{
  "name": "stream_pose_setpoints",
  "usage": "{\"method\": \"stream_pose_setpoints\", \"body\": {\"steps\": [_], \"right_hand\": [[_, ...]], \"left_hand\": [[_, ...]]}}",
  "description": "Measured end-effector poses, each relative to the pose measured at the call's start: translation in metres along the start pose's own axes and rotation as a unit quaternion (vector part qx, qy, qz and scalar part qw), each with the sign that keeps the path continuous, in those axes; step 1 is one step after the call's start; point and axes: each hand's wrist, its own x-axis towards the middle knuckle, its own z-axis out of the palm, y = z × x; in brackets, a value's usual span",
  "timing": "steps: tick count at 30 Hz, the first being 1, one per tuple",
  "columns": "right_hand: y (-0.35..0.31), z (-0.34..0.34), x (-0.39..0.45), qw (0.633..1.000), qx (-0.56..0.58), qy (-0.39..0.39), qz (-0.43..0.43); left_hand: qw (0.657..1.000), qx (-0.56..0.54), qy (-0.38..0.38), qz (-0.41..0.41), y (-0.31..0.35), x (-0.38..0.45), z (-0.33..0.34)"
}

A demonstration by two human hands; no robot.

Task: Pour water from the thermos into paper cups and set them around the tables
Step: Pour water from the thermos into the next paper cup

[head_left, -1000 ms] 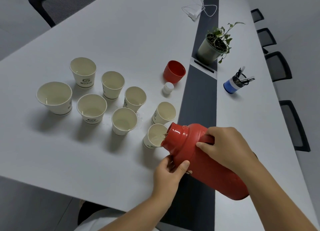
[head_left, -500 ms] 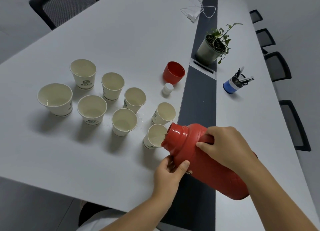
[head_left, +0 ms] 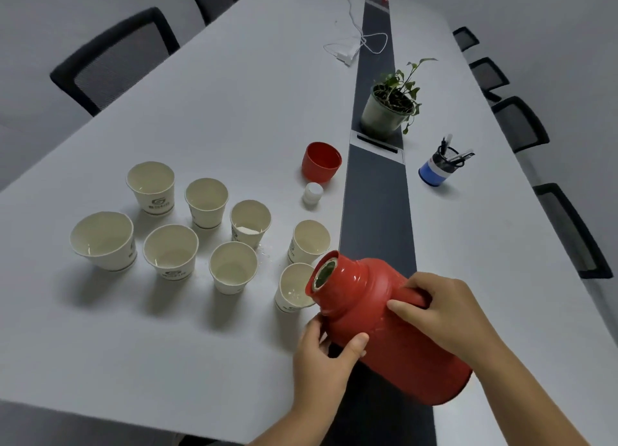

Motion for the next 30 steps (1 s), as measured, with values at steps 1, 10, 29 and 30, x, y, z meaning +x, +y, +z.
{"method": "stream_pose_setpoints", "body": {"steps": [1,10,29,30], "right_hand": [[0.002,0.003,-0.004,0.999,0.032,0.006,0.012],[0.032,0.042,-0.051,0.961,0.233,0.104,0.104],[0.031,0.029,0.064,0.918,0.315,0.227,-0.075],[0.026,0.026,0.085,0.919,0.316,0.215,-0.092]], "left_hand": [[1.000,0.005,0.005,0.009,-0.001,0.001,-0.002],[0.992,0.082,-0.090,0.021,0.006,0.008,-0.028],[0.931,0.219,-0.102,0.275,0.173,0.104,-0.013],[0.927,0.226,-0.084,0.286,0.185,0.118,-0.017]]}}
